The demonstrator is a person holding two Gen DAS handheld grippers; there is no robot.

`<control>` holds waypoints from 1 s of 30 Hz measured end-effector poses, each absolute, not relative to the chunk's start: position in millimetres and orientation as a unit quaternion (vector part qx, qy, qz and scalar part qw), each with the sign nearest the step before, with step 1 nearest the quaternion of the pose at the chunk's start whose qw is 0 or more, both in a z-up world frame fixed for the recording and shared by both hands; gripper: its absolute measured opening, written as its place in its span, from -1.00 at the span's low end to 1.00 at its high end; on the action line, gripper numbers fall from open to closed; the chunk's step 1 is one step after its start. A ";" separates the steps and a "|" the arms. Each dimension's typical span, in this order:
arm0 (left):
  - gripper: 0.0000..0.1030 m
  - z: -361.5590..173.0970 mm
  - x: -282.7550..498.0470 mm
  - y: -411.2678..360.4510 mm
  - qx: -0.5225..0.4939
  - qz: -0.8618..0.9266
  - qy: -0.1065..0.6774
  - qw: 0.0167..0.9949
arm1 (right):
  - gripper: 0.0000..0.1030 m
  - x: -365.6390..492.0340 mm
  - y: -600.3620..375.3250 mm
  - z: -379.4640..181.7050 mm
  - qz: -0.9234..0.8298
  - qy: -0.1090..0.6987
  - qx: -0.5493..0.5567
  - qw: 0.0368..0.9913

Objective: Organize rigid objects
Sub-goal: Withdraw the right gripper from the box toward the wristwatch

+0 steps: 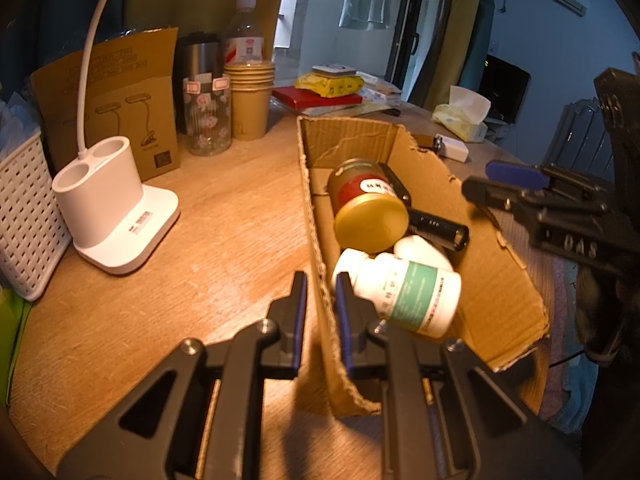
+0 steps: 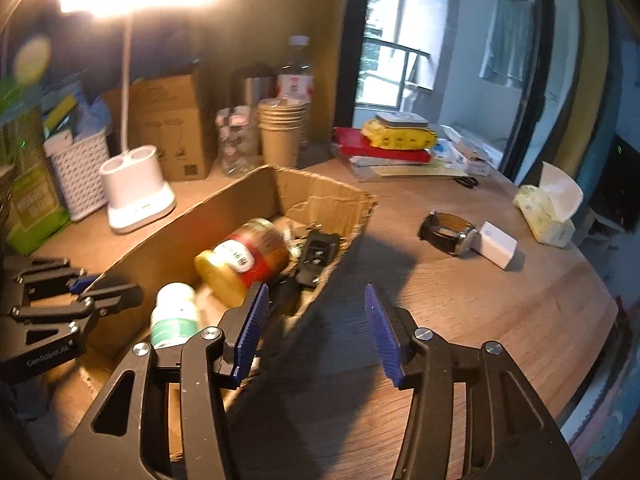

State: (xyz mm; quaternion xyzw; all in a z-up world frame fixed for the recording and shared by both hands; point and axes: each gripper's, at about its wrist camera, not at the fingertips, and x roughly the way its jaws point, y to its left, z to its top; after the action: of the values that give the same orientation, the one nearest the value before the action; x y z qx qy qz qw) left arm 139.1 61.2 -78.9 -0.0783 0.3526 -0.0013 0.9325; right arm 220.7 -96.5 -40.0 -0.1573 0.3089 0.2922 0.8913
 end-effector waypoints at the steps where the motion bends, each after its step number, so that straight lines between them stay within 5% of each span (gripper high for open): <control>1: -0.70 -78.8 139.2 61.5 -0.078 -0.001 0.352 0.933 | 0.04 225.3 -101.0 -39.2 0.288 0.309 -0.150 0.894; 30: -0.69 -79.4 138.1 61.2 -0.074 0.010 0.351 0.933 | 0.21 320.3 -155.2 -52.9 0.199 0.327 -0.103 0.918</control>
State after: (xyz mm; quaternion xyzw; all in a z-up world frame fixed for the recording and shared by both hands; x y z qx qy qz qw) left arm 138.1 61.2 -79.4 -0.0742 0.3512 0.0099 0.9333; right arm 320.3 -155.2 -52.9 -0.1035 0.3267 0.1987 0.9182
